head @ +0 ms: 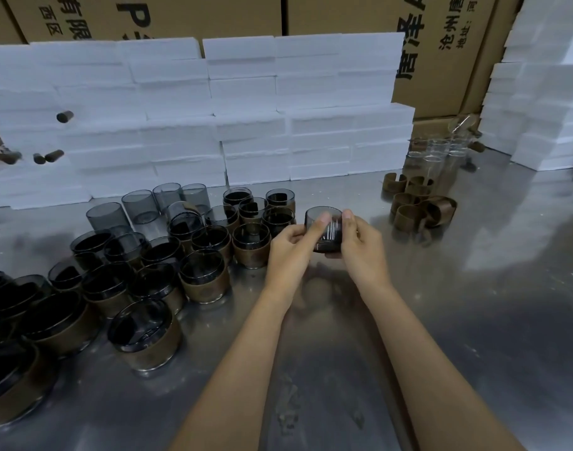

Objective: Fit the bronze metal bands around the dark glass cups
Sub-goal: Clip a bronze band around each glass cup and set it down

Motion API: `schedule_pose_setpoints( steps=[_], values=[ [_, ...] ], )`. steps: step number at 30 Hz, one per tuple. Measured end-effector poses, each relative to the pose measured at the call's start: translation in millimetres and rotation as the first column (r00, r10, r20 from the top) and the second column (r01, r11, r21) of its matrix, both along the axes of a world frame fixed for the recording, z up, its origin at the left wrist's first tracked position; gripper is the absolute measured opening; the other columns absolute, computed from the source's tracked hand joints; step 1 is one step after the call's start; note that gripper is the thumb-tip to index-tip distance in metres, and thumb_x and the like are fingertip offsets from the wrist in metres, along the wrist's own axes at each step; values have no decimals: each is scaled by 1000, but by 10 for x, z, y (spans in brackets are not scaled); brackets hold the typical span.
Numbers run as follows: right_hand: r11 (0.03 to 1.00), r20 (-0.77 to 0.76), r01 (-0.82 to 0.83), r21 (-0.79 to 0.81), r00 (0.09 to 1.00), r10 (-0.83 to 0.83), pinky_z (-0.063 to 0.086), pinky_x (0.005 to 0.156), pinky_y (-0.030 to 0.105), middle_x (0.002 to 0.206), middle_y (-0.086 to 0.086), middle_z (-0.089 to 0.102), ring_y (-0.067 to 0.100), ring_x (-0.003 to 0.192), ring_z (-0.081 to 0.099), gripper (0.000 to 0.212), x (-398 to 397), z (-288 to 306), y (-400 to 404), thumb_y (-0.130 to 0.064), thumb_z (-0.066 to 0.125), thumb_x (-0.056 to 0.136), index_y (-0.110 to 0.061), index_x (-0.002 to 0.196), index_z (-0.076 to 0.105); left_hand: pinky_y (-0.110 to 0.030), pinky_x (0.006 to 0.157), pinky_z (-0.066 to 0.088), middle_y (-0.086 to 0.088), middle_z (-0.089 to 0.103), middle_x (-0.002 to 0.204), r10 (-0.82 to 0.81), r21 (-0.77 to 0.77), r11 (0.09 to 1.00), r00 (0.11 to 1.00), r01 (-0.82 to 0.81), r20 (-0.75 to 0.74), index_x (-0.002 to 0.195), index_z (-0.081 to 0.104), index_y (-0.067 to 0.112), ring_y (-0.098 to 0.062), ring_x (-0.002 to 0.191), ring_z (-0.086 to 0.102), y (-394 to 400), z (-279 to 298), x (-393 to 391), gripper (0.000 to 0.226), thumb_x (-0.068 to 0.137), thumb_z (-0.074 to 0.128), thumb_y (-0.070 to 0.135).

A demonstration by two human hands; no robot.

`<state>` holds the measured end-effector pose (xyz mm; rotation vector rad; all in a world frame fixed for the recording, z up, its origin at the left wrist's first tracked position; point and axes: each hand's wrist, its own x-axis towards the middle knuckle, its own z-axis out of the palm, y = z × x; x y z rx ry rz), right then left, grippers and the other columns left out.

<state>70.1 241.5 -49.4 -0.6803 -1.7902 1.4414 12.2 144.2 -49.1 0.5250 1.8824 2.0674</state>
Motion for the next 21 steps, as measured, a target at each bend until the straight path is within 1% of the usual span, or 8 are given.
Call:
schedule_pose_setpoints(
  steps=[2, 5, 8, 12, 14, 16, 19, 21],
  values=[
    [995, -65, -20, -101, 998, 13, 64, 73, 37, 99, 11, 74, 22, 90, 74, 38, 10, 25, -7, -44, 53, 104, -10, 113, 67, -22, 70, 46, 12, 68, 76, -62, 16, 998, 998, 62, 28, 95, 76, 16, -7, 72, 58, -25, 32, -15, 39, 91, 69, 55],
    [952, -6, -161, -260, 986, 165, 62, 82, 35, 104, 2, 77, 17, 98, 74, 70, 5, 55, 14, -76, 58, 85, -16, 119, 68, -37, 94, 42, 8, 69, 97, -79, -114, 991, 996, 72, -53, 86, 72, 29, -18, 104, 59, -1, 28, -12, 48, 101, 43, 64],
    [891, 46, -322, -321, 934, 354, 59, 86, 39, 108, 5, 79, 22, 100, 76, 85, 21, 67, 45, -87, 47, 75, -19, 118, 75, -33, 103, 27, 4, 53, 126, -32, -249, 969, 991, -1, -127, 120, 60, 31, -11, 127, 41, 70, -47, 4, 57, 101, 23, 70],
    [942, 65, -239, -234, 963, 261, 61, 73, 37, 100, 6, 80, 23, 91, 77, 77, 10, 67, 8, -79, 28, 95, -22, 110, 78, -35, 108, 30, -5, 52, 132, 16, -266, 962, 986, -61, -168, 131, 57, 18, -17, 130, 41, 103, -72, -20, 60, 105, 25, 61],
    [958, 73, -157, -238, 981, 179, 63, 75, 42, 97, 9, 79, 26, 86, 78, 73, -9, 56, -11, -73, 25, 100, -21, 104, 77, -43, 113, 36, -11, 59, 127, 15, -209, 975, 965, -71, -261, 127, 60, 14, -25, 126, 51, 103, -76, -33, 46, 109, 32, 46],
    [956, 35, -118, -269, 991, 132, 63, 67, 40, 90, 11, 79, 25, 73, 78, 69, -22, 54, -18, -65, 25, 104, -17, 102, 74, -45, 102, 48, -6, 63, 114, 58, -83, 993, 948, -88, -312, 122, 58, 18, -21, 110, 61, 96, -57, 10, 24, 109, 44, 33],
    [964, -5, -75, -255, 997, 77, 57, 53, 21, 87, 10, 75, 8, 62, 74, 63, -23, 36, 3, -50, 26, 110, -9, 105, 72, -38, 87, 52, 1, 64, 102, 171, -3, 983, 915, -185, -366, 106, 58, 24, -12, 86, 60, 105, -11, 66, 7, 104, 54, 29],
    [974, -49, -54, -222, 998, 44, 51, 49, 13, 87, 10, 73, 0, 57, 70, 55, -3, 17, 14, -38, 30, 113, -2, 107, 71, -34, 88, 51, 2, 66, 105, 155, 7, 987, 935, -161, -319, 108, 59, 22, -11, 90, 62, 118, 16, 92, 20, 98, 61, 39]
  ],
)
